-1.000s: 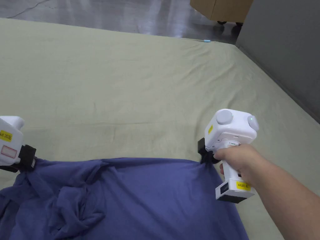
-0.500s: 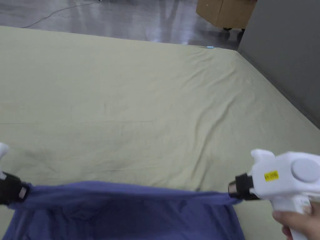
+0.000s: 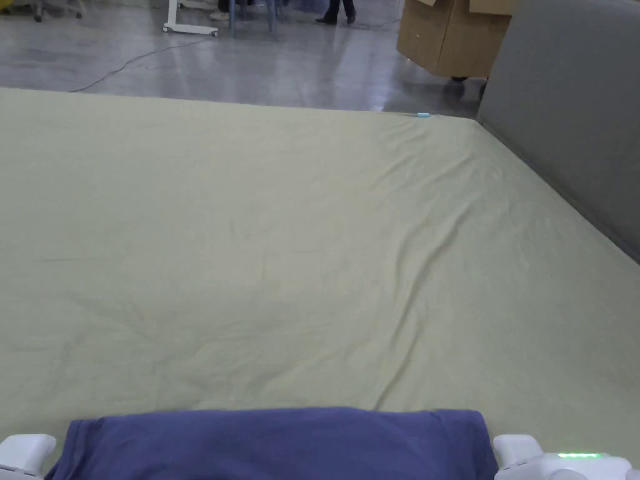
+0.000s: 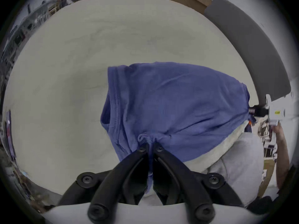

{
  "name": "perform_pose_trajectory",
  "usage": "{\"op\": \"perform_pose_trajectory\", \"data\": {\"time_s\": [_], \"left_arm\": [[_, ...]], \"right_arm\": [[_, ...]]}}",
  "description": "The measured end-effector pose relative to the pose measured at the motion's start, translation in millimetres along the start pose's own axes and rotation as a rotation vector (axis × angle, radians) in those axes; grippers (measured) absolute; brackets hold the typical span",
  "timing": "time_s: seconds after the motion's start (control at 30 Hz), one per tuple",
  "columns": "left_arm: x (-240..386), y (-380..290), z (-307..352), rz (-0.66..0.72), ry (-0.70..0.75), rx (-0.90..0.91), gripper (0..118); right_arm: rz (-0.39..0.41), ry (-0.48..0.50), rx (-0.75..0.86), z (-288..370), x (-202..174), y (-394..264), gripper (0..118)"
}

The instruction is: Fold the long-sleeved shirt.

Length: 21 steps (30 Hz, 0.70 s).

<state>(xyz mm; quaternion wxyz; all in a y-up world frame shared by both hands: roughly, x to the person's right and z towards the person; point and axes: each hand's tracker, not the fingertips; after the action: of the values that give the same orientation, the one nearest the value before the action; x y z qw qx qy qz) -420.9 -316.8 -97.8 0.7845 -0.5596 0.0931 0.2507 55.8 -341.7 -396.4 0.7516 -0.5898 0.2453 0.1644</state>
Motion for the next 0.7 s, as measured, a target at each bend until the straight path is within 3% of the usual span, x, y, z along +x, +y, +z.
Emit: {"op": "perform_pose_trajectory", "data": {"time_s": [0.07, 0.1, 0.13, 0.17, 0.2, 0.27, 0.3, 0.33, 0.43, 0.47, 0.5, 0.53, 0.57, 0.6, 0.63, 0.7], "left_arm": [[-4, 1, 0, 0.009, -0.003, 0.001, 5], [-6, 3, 1, 0.027, -0.006, -0.002, 17], [-7, 5, 5, 0.062, 0.003, -0.017, 41], [-10, 6, 14, 0.105, 0.025, -0.031, 83], [-1, 2, 27, 0.12, 0.044, -0.014, 99], [4, -4, 55, 0.103, 0.014, 0.102, 105], [9, -8, 71, 0.091, -0.001, 0.168, 113], [11, -12, 82, 0.093, -0.004, 0.213, 114], [28, -24, 94, 0.102, -0.004, 0.239, 114], [34, -28, 91, 0.088, -0.011, 0.212, 113], [39, -33, 87, 0.06, -0.022, 0.172, 109], [45, -37, 85, 0.026, -0.031, 0.177, 93], [51, -39, 80, -0.009, -0.033, 0.175, 47], [55, -40, 75, -0.018, -0.025, 0.177, 11], [55, -40, 72, -0.014, -0.036, 0.176, 2], [41, -32, 69, 0.039, -0.132, 0.189, 2]], "right_arm": [[-0.07, 0.03, -0.029, -2, 7, 7, 6], [-0.101, 0.059, -0.052, -1, 14, 11, 12], [-0.125, 0.084, -0.056, 6, 19, 13, 31], [-0.142, 0.115, -0.035, 18, 22, 14, 75], [-0.131, 0.11, 0.014, 34, 21, 15, 95], [-0.079, 0.012, 0.119, 71, 13, 13, 102], [-0.063, -0.006, 0.191, 92, 7, 12, 109], [-0.059, -0.009, 0.228, 107, 1, 11, 109], [-0.093, 0.082, 0.256, 140, -29, 4, 108], [-0.094, 0.111, 0.266, 143, -38, 1, 97], [-0.075, 0.141, 0.281, 144, -47, -1, 74], [-0.053, 0.154, 0.286, 144, -59, -2, 41], [-0.048, 0.144, 0.27, 139, -70, -3, 1], [-0.046, 0.136, 0.267, 136, -80, -4, 0], [-0.03, 0.155, 0.266, 133, -88, -6, 0], [0.003, 0.264, 0.279, 123, -98, -5, 0]]}}
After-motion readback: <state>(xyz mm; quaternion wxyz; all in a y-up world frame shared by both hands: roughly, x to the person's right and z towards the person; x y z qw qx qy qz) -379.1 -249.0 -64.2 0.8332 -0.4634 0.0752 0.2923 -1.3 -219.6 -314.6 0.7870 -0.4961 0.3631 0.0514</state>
